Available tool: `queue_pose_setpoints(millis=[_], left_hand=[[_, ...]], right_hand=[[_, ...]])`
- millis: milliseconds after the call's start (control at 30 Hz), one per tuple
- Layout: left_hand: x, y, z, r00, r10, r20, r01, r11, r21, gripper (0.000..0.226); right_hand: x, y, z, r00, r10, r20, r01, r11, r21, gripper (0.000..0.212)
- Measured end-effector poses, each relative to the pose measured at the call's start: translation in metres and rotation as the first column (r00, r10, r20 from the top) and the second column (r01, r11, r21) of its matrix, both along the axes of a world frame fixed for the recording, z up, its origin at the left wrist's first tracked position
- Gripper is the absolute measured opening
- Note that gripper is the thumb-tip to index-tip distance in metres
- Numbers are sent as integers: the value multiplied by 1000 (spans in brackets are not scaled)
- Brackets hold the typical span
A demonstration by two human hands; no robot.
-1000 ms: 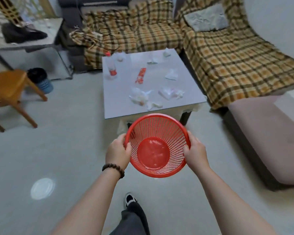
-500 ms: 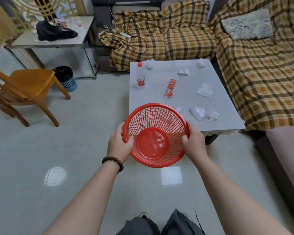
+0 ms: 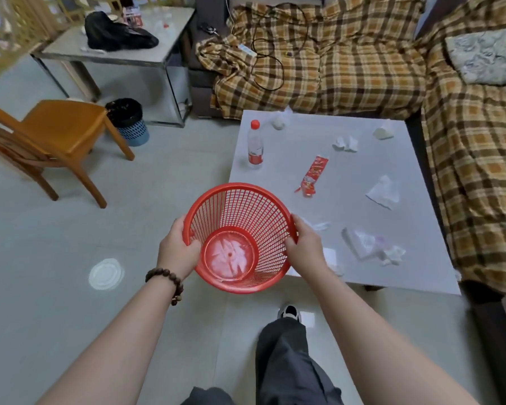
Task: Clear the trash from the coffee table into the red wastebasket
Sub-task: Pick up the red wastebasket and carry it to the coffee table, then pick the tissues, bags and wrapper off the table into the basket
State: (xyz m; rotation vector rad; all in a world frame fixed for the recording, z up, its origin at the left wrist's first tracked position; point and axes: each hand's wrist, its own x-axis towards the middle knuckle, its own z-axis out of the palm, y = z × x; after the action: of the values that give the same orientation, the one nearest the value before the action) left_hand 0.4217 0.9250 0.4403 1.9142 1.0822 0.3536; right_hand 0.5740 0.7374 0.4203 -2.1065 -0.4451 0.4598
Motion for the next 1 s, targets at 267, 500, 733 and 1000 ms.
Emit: queue_pose_setpoints(millis=[267, 500, 733, 1000], left_hand=[[93, 19, -4, 965, 189, -180, -171, 979, 109, 43], [123, 29, -13, 919, 269, -288, -209, 952, 222, 43], [142, 49, -28, 893, 319, -316, -219, 924, 315, 47], [153, 63, -46, 899, 323, -295, -220, 917, 333, 48]], right_hand=[[121, 16, -44, 967, 132, -216, -160, 980, -116, 56], [178, -6, -107, 948, 159, -276, -252, 906, -340, 61], [202, 0, -178, 929, 203, -309, -340, 799, -496, 75], [206, 22, -228, 921, 257, -293, -383, 727, -570, 60]])
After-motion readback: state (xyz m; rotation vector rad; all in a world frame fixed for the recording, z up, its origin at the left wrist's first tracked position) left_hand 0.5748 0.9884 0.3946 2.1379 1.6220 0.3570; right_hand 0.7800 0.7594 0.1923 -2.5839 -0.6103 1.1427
